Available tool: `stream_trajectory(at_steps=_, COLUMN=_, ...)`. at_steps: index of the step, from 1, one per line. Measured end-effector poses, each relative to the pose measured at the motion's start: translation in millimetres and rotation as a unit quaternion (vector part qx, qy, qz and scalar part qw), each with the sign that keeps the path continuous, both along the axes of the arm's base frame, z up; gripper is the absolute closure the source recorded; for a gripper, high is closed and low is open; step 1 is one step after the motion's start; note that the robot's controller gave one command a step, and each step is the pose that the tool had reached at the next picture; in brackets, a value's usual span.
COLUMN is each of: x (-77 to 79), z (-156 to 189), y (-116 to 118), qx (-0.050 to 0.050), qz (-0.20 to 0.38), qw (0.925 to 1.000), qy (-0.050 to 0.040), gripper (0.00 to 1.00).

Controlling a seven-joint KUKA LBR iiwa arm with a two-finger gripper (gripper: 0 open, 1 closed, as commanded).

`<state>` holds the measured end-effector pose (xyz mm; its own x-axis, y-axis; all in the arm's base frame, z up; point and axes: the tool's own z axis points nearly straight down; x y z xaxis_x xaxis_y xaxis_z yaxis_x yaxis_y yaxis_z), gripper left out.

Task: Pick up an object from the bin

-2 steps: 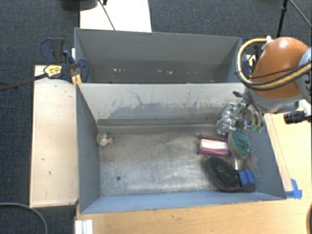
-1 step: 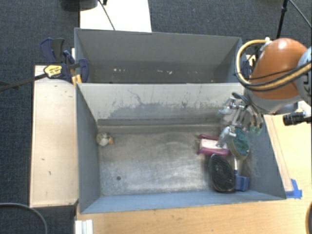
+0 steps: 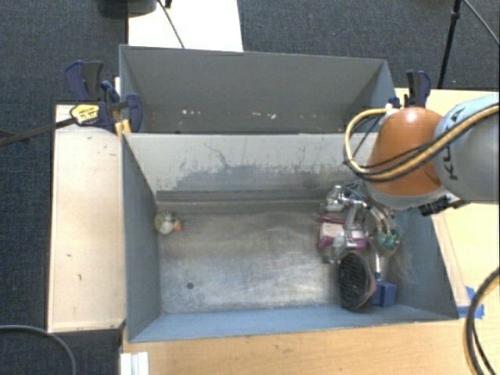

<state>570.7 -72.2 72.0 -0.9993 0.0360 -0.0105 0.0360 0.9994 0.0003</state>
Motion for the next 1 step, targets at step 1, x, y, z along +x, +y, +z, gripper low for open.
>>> stream_trajectory(at_steps=1, x=1.7, z=3.1, y=-1.0, qx=0.000, qz=-0.002, qw=1.0000, qy=-0.0027, gripper=1.00)
